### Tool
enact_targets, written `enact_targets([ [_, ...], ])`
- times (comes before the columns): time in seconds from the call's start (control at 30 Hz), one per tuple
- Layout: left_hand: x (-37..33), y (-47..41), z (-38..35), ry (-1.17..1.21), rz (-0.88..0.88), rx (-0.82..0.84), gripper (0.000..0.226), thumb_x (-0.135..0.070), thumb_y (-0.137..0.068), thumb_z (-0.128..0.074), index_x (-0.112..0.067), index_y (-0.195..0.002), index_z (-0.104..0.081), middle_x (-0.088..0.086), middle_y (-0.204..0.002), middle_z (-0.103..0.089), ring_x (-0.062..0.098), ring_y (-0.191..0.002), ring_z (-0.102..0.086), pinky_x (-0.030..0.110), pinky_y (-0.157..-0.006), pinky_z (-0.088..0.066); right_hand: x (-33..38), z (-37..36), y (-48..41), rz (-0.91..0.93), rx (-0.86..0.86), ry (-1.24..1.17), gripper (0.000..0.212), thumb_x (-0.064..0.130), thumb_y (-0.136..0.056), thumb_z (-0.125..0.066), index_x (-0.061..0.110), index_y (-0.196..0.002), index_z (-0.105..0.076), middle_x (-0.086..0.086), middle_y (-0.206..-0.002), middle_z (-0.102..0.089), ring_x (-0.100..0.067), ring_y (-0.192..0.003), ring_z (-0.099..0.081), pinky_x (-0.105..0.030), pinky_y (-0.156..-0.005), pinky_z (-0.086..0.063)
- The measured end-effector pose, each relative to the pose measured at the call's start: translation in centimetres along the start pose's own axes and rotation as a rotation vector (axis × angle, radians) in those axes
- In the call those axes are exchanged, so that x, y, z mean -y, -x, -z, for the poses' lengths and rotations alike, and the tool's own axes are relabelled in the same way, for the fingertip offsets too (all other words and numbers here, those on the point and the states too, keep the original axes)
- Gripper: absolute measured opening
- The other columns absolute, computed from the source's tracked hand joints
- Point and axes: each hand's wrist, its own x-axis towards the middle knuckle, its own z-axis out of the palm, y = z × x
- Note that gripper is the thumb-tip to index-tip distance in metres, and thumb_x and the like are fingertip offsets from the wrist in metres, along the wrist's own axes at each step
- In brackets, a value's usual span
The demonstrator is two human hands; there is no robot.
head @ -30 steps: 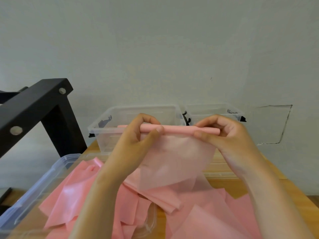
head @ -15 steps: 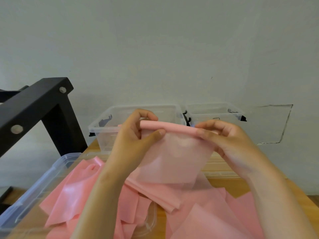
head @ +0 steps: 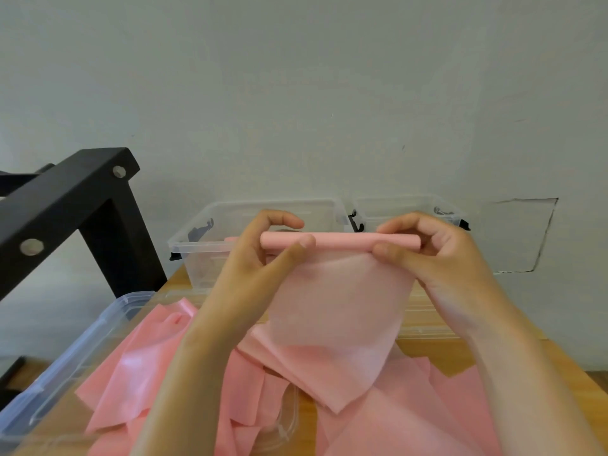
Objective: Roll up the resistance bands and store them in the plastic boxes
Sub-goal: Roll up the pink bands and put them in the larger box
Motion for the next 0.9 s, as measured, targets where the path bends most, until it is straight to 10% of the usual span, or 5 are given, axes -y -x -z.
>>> enact_targets([
  [0.9, -0.22, -0.24, 0.67, 0.095, -0.054, -0.052, 0.032, -0.009, -0.072, -0.077, -0.023, -0.093, -0.057, -0.001, -0.096, -0.072, 0.014, -0.089, -0.066, 0.026, -0.074, -0.052, 0.48, -0.47, 0.32, -0.055, 0.072, 0.019, 0.021, 0.028, -0.067, -0.073, 0.018, -0.086, -0.073, 0.005, -0.078, -0.071, -0.006, -0.072, -0.064, -0.015, -0.064, -0.049],
])
